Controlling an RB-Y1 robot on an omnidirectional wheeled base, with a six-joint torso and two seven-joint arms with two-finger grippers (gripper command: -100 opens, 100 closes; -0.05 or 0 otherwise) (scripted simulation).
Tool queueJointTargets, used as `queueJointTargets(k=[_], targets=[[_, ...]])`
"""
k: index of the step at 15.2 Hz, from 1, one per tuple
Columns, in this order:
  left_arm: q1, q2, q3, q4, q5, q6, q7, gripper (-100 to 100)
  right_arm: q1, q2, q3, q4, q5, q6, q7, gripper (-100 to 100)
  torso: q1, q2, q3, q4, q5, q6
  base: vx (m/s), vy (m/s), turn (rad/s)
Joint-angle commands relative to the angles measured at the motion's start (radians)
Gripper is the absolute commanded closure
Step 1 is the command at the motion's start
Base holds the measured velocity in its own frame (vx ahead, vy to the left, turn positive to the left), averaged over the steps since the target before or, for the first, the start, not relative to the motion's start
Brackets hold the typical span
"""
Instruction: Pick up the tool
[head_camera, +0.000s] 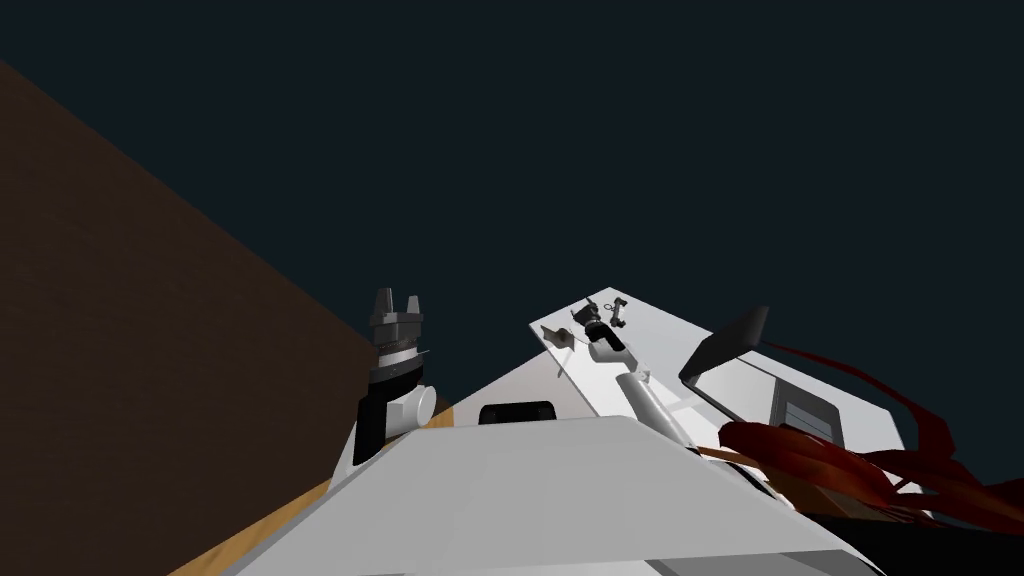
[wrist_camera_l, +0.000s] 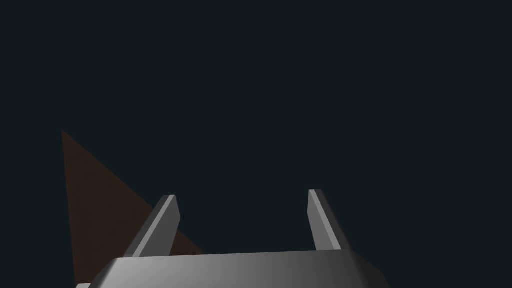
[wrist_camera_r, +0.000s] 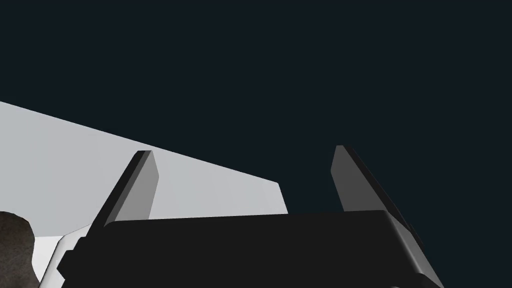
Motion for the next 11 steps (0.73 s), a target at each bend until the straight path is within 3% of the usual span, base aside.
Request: queueJointTargets(k=[1, 2, 4, 5, 7, 8, 9, 10, 11], targets=[[0.000, 0.000, 0.000, 0.000, 0.000, 0.000, 0.000, 0, -0.016, 0.000, -0.003, 0.044, 0.000, 0.025, -0.026, -100, 0.000, 0.000, 0.000, 0.000, 0.000, 0.000, 0.005, -0.001, 0.011], [0.000, 0.000, 0.000, 0.000, 0.000, 0.000, 0.000, 0, -0.055, -0.004, -0.010, 0.075, -0.002, 0.060, -0.065, -100, 0.000, 0.000, 0.000, 0.000, 0.000, 0.000, 0.006, -0.001, 0.016], [0.000, 0.000, 0.000, 0.000, 0.000, 0.000, 0.000, 0, -0.055, -0.004, -0.010, 0.103, -0.002, 0.074, -0.076, -100, 0.000, 0.000, 0.000, 0.000, 0.000, 0.000, 0.006, -0.001, 0.015], [0.000, 0.000, 0.000, 0.000, 0.000, 0.000, 0.000, 0, -0.094, -0.008, -0.017, 0.147, -0.005, 0.105, -0.116, -100, 0.000, 0.000, 0.000, 0.000, 0.000, 0.000, 0.005, -0.001, 0.021], [0.000, 0.000, 0.000, 0.000, 0.000, 0.000, 0.000, 0, -0.094, -0.008, -0.017, 0.162, -0.005, 0.122, -0.126, -100, 0.000, 0.000, 0.000, 0.000, 0.000, 0.000, 0.003, -0.001, 0.011], [0.000, 0.000, 0.000, 0.000, 0.000, 0.000, 0.000, 0, -0.133, -0.012, -0.024, 0.200, -0.008, 0.158, -0.165, -100, 0.000, 0.000, 0.000, 0.000, 0.000, 0.000, 0.005, -0.001, 0.017], [0.000, 0.000, 0.000, 0.000, 0.000, 0.000, 0.000, 0, -0.133, -0.012, -0.024, 0.219, -0.008, 0.171, -0.176, -100, 0.000, 0.000, 0.000, 0.000, 0.000, 0.000, 0.007, -0.001, 0.025], [0.000, 0.000, 0.000, 0.000, 0.000, 0.000, 0.000, 0, -0.172, -0.014, -0.030, 0.247, -0.010, 0.195, -0.200, -100, 0.000, 0.000, 0.000, 0.000, 0.000, 0.000, 0.007, -0.001, 0.028], [0.000, 0.000, 0.000, 0.000, 0.000, 0.000, 0.000, 0, -0.172, -0.014, -0.030, 0.268, -0.010, 0.216, -0.221, -100, 0.000, 0.000, 0.000, 0.000, 0.000, 0.000, 0.008, -0.002, 0.025]])
